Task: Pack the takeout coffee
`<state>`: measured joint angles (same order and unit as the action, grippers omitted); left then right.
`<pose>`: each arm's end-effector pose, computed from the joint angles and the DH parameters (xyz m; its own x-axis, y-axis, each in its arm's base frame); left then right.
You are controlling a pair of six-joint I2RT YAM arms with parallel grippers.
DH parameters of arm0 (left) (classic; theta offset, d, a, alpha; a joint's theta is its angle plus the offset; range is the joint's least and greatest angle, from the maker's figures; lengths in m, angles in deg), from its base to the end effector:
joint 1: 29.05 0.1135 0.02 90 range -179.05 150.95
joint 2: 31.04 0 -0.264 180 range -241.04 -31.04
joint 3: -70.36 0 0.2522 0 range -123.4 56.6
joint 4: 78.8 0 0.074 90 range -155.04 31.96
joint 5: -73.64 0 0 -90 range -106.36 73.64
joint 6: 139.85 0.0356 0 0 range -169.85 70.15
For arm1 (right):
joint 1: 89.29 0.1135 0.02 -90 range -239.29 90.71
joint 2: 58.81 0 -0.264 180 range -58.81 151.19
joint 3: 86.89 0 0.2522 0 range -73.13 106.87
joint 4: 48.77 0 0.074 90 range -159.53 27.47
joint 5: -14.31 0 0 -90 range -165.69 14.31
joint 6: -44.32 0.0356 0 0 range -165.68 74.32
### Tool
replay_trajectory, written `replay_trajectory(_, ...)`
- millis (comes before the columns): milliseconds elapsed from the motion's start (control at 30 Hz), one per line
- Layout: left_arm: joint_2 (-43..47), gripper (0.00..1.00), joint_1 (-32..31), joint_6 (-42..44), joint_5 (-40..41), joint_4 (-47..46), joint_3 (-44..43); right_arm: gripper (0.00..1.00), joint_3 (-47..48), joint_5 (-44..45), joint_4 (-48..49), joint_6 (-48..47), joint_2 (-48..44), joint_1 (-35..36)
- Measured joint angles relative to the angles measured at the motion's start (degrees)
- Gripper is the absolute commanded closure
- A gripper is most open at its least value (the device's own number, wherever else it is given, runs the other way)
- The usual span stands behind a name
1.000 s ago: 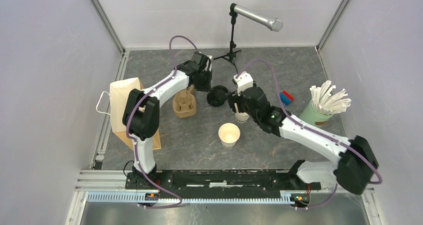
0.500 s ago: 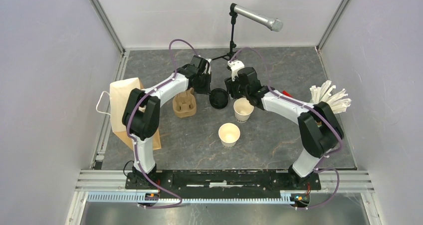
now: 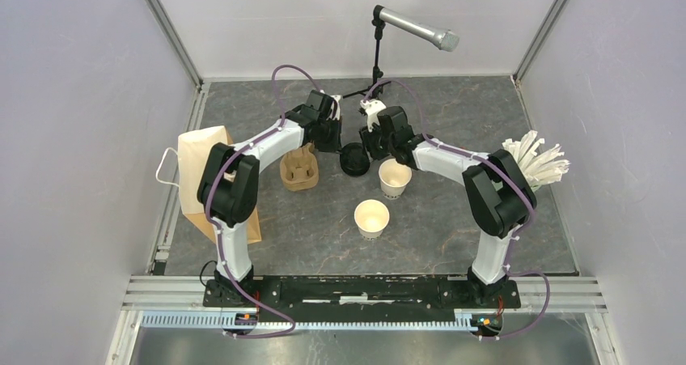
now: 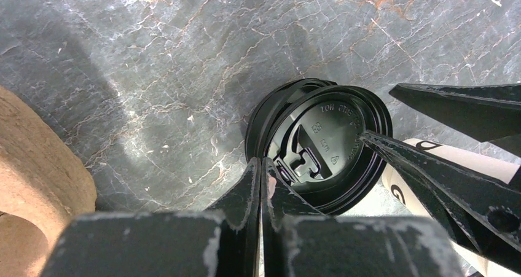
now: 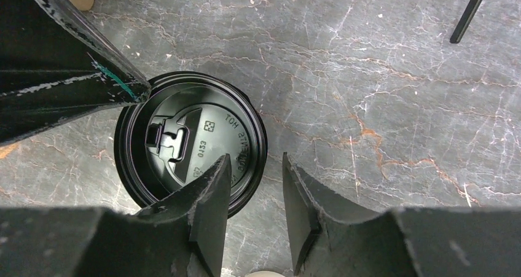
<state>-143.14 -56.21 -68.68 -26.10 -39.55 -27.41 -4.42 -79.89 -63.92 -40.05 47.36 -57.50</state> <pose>0.3784 -0.2009 0.2079 -0.8517 0.0794 -0.5180 0.2793 0.9051 -0.3205 0.3469 0.2181 0.1970 -0.5869 -0.2486 -0.7705 -0.5188 0.8461 0.1221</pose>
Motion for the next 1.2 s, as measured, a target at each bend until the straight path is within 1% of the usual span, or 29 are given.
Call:
replay_trajectory(33, 0.0, 0.98, 0.0, 0.0, -0.1, -0.1, 0.0, 0.64, 0.0, -0.1, -0.1, 0.0, 0.2, 0.0)
replay_trajectory(133, 0.0, 0.98, 0.1, 0.0, -0.4, -0.5, 0.0, 0.62, 0.1, -0.2, -0.2, 0.0, 0.6, -0.1)
replay_trajectory(200, 0.0, 0.98, 0.1, 0.0, -0.7, -1.0, 0.3, 0.64, 0.5, -0.1, -0.6, 0.0, 1.0, -0.2)
replay_trajectory(367, 0.1, 0.98, 0.1, 0.0, -1.0, -1.7, 1.3, 0.8, 0.8, -0.1, -0.8, 0.1, 1.7, -0.5)
replay_trajectory(467, 0.1, 0.98, 0.1, 0.0, -1.3, -2.1, 1.5, 0.92, 0.8, -0.1, -0.8, 0.1, 1.8, -0.7)
replay_trajectory(567, 0.1, 0.96, 0.1, -0.1, -1.3, -2.1, 1.5, 1.0, 0.8, -0.1, -0.8, 0.1, 1.8, -0.7)
replay_trajectory(600, 0.1, 0.93, 0.2, 0.0, -1.3, -2.1, 1.6, 1.0, 0.8, -0.1, -0.8, 0.1, 1.8, -0.7)
replay_trajectory(633, 0.2, 0.85, 0.2, -0.1, -1.3, -2.1, 1.6, 1.0, 0.8, -0.1, -0.8, 0.0, 1.8, -0.7)
replay_trajectory(700, 0.3, 0.66, 0.2, -0.1, -1.3, -2.1, 1.6, 1.0, 0.8, -0.1, -0.8, 0.1, 1.8, -0.7)
replay_trajectory(733, 0.6, 0.61, 0.2, -0.5, -1.2, -2.1, 1.6, 1.0, 0.8, -0.1, -0.8, 0.0, 1.8, -0.7)
replay_trajectory(800, 1.2, 0.56, 0.3, -1.1, -1.0, -2.0, 1.6, 1.0, 0.8, -0.1, -0.8, 0.1, 1.7, -0.7)
replay_trajectory(900, 2.8, 0.52, 0.4, -1.3, -0.9, -1.6, 1.6, 1.0, 0.8, -0.2, -0.8, 0.1, 1.5, -0.7)
replay_trajectory(1200, 9.7, 0.5, 0.4, -1.3, -0.9, 0.4, 1.6, 1.0, 0.8, -0.2, -0.9, 0.5, -2.9, -0.7)
